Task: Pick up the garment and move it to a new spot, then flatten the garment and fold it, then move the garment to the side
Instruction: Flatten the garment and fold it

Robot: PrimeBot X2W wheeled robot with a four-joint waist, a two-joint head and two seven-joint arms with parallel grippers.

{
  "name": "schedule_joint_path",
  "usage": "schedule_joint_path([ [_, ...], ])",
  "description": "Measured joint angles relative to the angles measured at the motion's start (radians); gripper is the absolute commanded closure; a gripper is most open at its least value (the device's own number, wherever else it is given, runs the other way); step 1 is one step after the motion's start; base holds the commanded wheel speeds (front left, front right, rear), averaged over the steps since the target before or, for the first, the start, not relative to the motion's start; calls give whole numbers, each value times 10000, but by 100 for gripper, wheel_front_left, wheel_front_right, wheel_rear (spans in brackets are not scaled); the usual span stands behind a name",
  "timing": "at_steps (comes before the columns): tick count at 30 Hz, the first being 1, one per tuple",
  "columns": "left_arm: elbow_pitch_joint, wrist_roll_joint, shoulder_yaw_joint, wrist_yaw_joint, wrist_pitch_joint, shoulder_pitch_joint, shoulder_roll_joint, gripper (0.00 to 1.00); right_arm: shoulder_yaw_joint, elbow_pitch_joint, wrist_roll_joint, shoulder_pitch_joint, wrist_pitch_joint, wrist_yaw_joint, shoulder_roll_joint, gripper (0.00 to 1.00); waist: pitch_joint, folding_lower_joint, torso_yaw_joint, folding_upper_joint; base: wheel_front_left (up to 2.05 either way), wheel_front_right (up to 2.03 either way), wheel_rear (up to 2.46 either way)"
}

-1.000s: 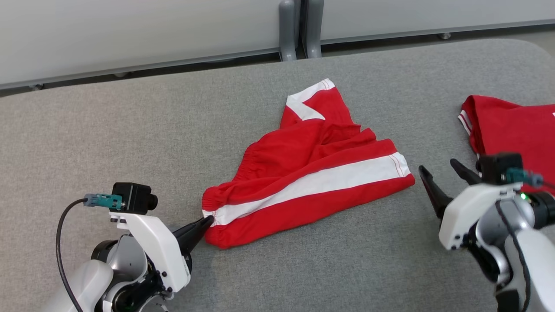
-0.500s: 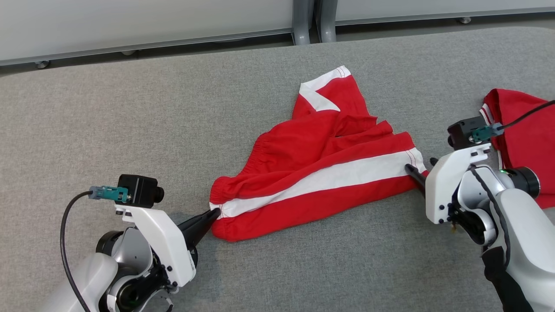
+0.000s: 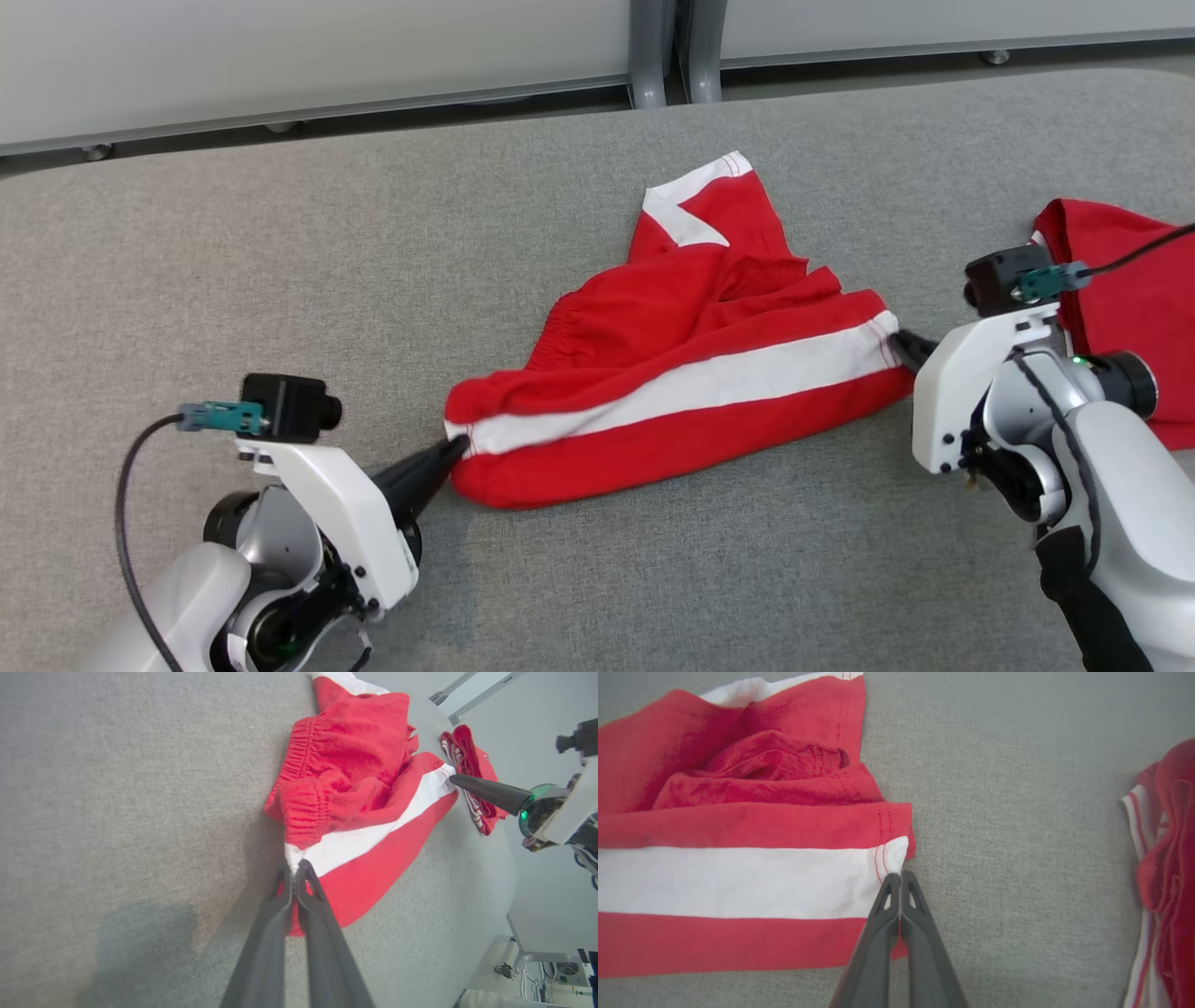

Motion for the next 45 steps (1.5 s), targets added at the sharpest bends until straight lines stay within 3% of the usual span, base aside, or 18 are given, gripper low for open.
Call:
schedule_joint_path([
  [8, -527, -476, 1131, -579, -1480, -15, -297, 100, -533, -1279, 1118, 8, -1294, -2, -17, 100, -334, 0, 28, 0, 0, 0, 0],
  [15, -1728, -1918, 2393, -1108, -1616, -592, -320, 100, -1254, -3262, 1676, -376, -2535, -2, -403, 100, -537, 0, -31, 0, 0, 0, 0],
  [20, -2698, -2644, 3085, -1051, -1273, -1826, -284, 100, -1406, -5056, 1687, -963, -3461, 0, -848, 100, -620, 0, -113, 0, 0, 0, 0],
  [26, -3010, -2665, 3172, -662, -1112, -3277, -604, 100, -1513, -6132, 1722, -1744, -4090, -2, -1001, 100, -548, 0, -221, 0, 0, 0, 0],
  [30, -2512, -2836, 3189, -385, -1158, -3915, -1028, 100, -957, -5630, 1563, -2359, -3833, -2, -1170, 100, -324, 0, -306, 0, 0, 0, 0],
  [35, -1024, -2589, 3219, -278, -1732, -4440, -1563, 100, 111, -3933, 1360, -3632, -3797, 0, -1126, 100, 214, 1, -373, 0, 0, 0, 0],
  [39, 368, -1979, 3348, -497, -2625, -5394, -1931, 100, 627, -2334, 1028, -5180, -4408, 0, -970, 100, 810, 0, -388, 0, 0, 0, 0],
  [45, 2111, -1070, 3524, -1191, -4276, -7315, -2583, 100, 537, -368, -284, -7634, -6324, 0, -548, 100, 1690, 0, -328, 0, 0, 0, 0],
])
